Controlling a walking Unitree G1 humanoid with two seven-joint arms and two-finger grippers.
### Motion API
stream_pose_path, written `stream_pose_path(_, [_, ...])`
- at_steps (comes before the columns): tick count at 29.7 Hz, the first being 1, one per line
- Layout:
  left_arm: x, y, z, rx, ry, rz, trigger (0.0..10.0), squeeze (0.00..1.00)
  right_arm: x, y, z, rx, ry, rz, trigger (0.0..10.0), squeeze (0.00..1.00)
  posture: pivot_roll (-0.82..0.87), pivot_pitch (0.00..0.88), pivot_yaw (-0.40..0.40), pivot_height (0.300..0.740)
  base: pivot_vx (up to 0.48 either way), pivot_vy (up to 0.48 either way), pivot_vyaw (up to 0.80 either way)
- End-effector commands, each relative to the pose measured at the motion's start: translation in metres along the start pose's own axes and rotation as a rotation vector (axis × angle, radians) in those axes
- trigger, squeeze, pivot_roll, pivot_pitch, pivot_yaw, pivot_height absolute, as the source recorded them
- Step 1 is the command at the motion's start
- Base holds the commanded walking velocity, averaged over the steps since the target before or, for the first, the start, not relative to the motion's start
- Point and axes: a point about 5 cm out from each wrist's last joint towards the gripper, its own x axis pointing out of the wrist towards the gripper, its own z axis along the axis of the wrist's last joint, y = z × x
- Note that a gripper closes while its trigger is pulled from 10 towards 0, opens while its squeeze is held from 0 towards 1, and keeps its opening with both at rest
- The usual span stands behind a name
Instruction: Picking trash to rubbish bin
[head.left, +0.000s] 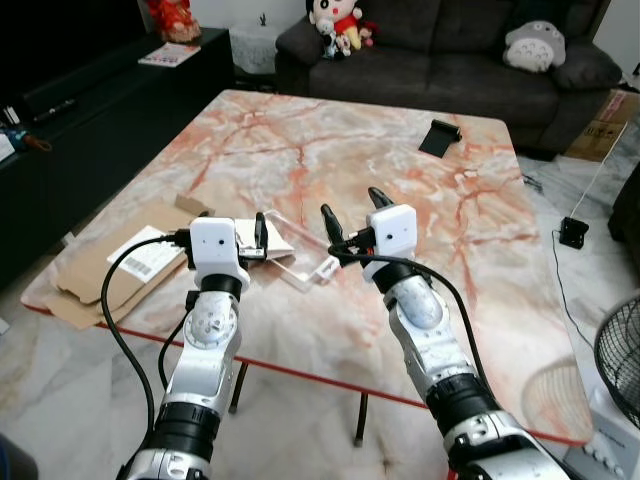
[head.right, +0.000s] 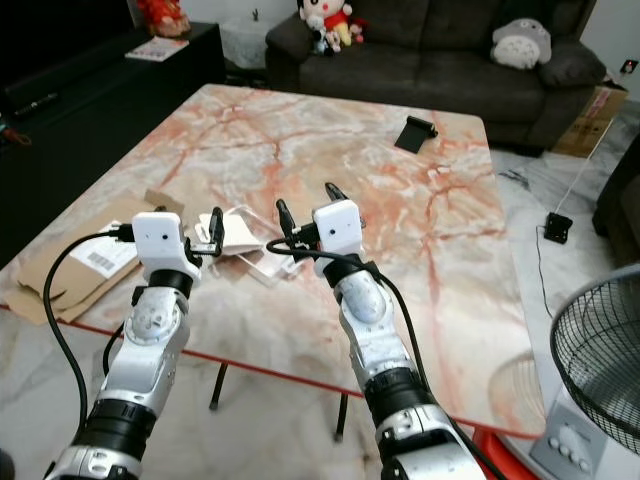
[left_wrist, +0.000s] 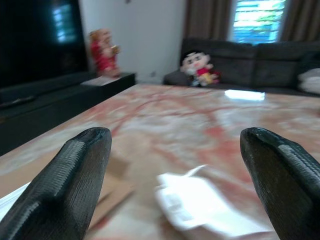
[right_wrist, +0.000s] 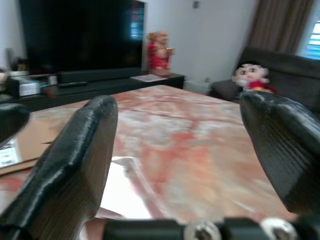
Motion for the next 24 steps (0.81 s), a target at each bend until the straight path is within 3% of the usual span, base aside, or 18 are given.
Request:
stream_pose_path(1, [0.001, 0.006, 0.000, 0.006, 0.008, 0.028, 10.0, 0.00, 0.005, 0.004, 0.007, 0.002, -0.028, 0.017, 10.0, 0.00, 0.12, 0.072, -0.031, 0.740, 0.000, 0.000, 0.00])
stream_pose_path(11, [0.008, 0.015, 0.000, -0.012, 0.027, 0.052, 10.0, 0.00, 0.005, 0.004, 0.006, 0.003, -0.022, 0.024, 10.0, 0.00, 0.12, 0.080, -0.033, 0.740, 0.000, 0.000, 0.00])
stream_pose_path(24, [0.018, 0.016, 0.006, 0.006, 0.014, 0.048, 10.0, 0.00, 0.006, 0.006, 0.006, 0.006, -0.013, 0.027, 10.0, 0.00, 0.12, 0.094, -0.031, 0.740, 0.000, 0.000, 0.00])
